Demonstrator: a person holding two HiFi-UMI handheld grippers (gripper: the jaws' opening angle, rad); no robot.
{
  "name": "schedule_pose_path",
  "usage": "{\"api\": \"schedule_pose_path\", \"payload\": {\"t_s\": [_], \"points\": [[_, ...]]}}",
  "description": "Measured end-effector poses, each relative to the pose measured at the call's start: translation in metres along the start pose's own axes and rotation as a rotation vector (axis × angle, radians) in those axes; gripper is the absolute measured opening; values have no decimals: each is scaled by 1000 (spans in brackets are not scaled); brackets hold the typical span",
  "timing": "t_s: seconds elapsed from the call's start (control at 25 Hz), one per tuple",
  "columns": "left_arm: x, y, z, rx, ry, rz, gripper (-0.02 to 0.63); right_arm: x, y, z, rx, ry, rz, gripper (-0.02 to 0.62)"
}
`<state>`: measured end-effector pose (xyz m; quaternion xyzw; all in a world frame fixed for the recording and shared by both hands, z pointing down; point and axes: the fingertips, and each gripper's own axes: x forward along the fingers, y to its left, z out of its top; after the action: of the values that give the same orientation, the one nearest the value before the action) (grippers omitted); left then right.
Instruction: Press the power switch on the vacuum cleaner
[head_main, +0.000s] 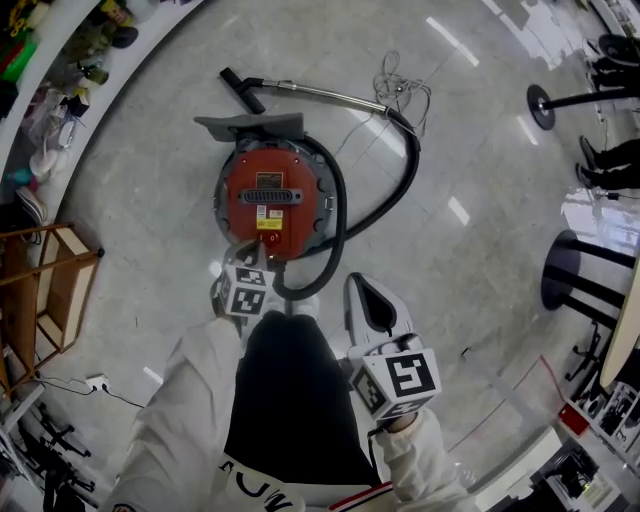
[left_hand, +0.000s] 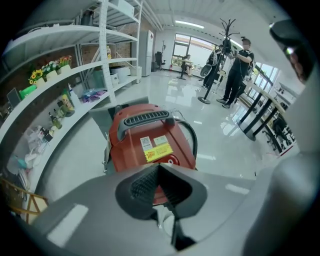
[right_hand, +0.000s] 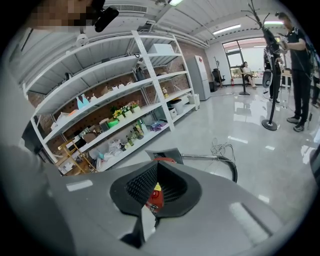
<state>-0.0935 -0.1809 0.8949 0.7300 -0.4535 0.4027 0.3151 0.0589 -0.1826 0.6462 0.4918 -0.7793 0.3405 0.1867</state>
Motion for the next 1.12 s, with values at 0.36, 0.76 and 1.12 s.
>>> {"api": "schedule_pose_path", "payload": {"t_s": [0.36, 0.76, 1.12], "points": [[-34, 4, 22, -28, -56, 14, 0, -8, 20, 31, -25, -58, 21, 1], [-106, 15, 60, -30, -148, 53, 0, -36, 39, 63, -35, -105, 26, 0], [-177, 25, 93, -43, -234, 83, 0, -61, 56, 93, -69, -141, 48, 2]]}}
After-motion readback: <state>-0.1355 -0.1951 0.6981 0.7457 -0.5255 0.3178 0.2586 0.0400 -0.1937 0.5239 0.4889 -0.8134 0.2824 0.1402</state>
